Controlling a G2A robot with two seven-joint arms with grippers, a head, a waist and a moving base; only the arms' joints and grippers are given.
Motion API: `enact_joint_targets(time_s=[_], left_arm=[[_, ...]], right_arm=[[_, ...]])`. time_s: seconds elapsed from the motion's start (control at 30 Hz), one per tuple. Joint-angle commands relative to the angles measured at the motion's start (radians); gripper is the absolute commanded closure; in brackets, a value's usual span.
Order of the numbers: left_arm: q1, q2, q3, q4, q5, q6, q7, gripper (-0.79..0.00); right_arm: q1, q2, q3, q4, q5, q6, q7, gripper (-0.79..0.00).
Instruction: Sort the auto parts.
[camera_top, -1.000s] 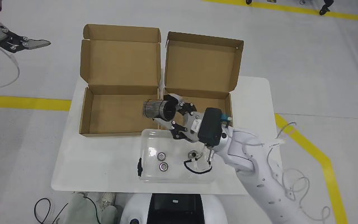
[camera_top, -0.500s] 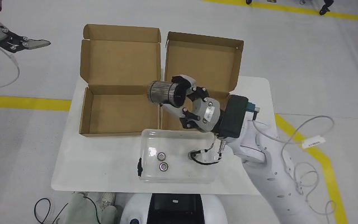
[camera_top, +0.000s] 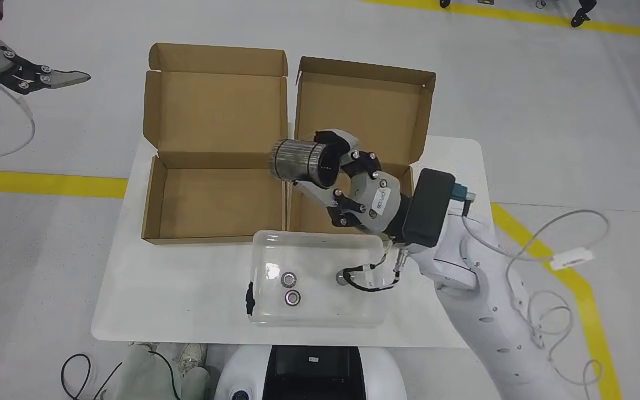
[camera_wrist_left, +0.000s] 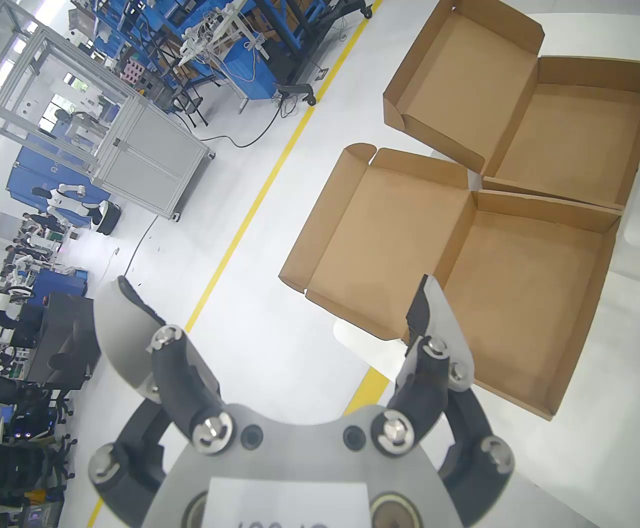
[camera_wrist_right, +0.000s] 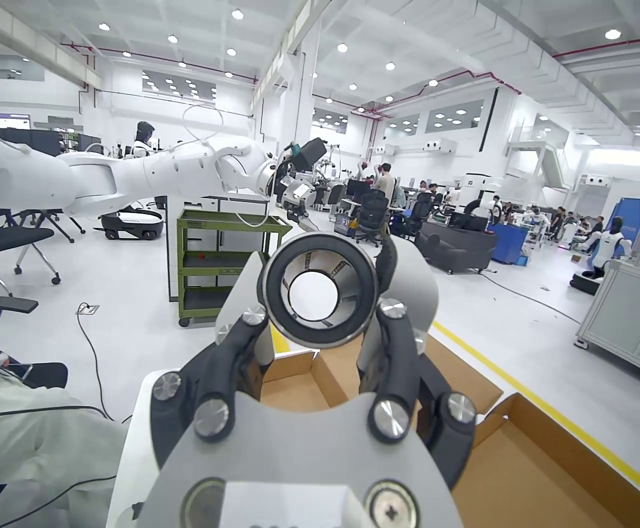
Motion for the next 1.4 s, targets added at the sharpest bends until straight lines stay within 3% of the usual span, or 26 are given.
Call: enact_joint_targets(time_s=[0.0, 0.37, 0.77, 1.07, 1.37], left_arm=[[0.000, 0.000, 0.000, 0.000, 0.000, 0.000, 0.000, -0.785], [0.000, 0.000, 0.000, 0.000, 0.000, 0.000, 0.000, -0.785], [0.000, 0.000, 0.000, 0.000, 0.000, 0.000, 0.000, -0.785], [0.000, 0.000, 0.000, 0.000, 0.000, 0.000, 0.000, -0.785], [0.000, 0.000, 0.000, 0.000, 0.000, 0.000, 0.000, -0.785]], right_arm=[[-0.006, 0.001, -0.002, 0.005, -0.015, 0.001, 0.006, 0.000], [-0.040, 0.003, -0.002, 0.116, 0.005, -0.003, 0.013, 0.000], [-0.064, 0.003, -0.020, 0.244, -0.004, 0.083, 0.151, 0.000], [-0.024, -0.008, -0.060, 0.370, -0.007, 0.159, 0.245, 0.000], [0.067, -0.028, -0.123, 0.457, -0.032, 0.258, 0.422, 0.000]])
